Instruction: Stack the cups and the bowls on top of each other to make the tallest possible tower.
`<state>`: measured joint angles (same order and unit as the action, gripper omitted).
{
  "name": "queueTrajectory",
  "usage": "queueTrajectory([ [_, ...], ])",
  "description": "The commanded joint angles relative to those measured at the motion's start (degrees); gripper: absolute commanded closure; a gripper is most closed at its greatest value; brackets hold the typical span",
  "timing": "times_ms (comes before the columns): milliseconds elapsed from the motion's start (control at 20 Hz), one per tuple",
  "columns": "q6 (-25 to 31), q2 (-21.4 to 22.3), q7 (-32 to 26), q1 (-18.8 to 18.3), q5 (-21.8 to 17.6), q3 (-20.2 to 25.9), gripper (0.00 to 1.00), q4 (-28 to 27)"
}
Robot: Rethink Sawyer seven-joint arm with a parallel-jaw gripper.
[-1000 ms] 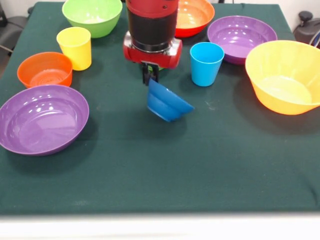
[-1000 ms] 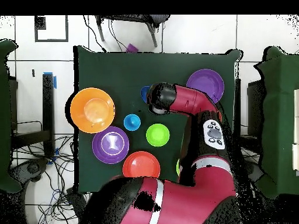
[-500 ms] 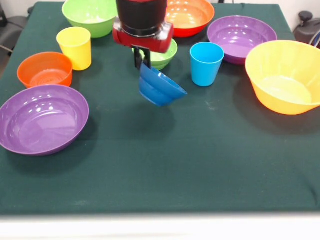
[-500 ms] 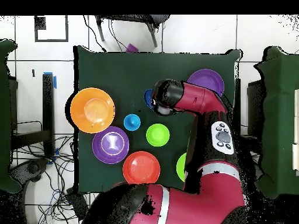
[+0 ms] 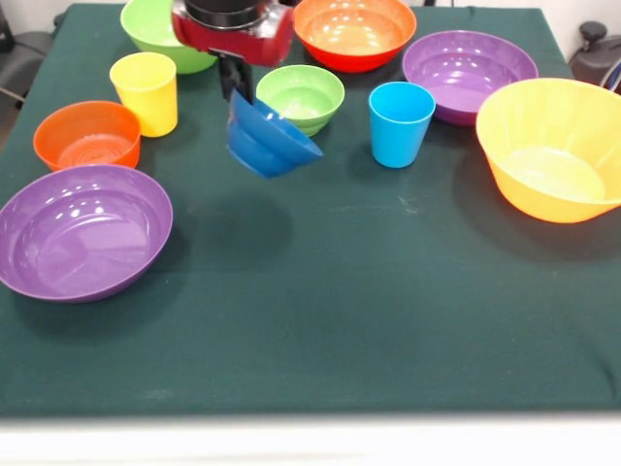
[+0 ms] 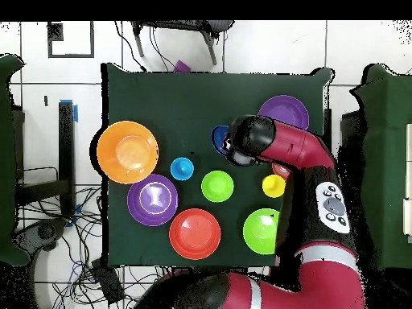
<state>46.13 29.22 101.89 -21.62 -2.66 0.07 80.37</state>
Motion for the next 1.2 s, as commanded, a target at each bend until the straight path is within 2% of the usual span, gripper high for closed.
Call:
queueTrajectory([
  [50, 0.9, -2.4, -5.8, -1.1, -5.6, 4.1, 1.0, 2.8],
  [450, -0.5, -4.0, -5.9, -2.9, -5.7, 4.8, 1.0, 4.3],
  [750, -4.9, -5.8, -5.3, -4.6, -5.3, 6.2, 1.0, 7.6],
  [950, -7.3, -5.3, -4.7, -5.4, -5.4, 6.6, 1.0, 10.9],
  [1200, -8.1, -7.9, -4.4, -5.9, -5.9, 6.8, 1.0, 9.4],
])
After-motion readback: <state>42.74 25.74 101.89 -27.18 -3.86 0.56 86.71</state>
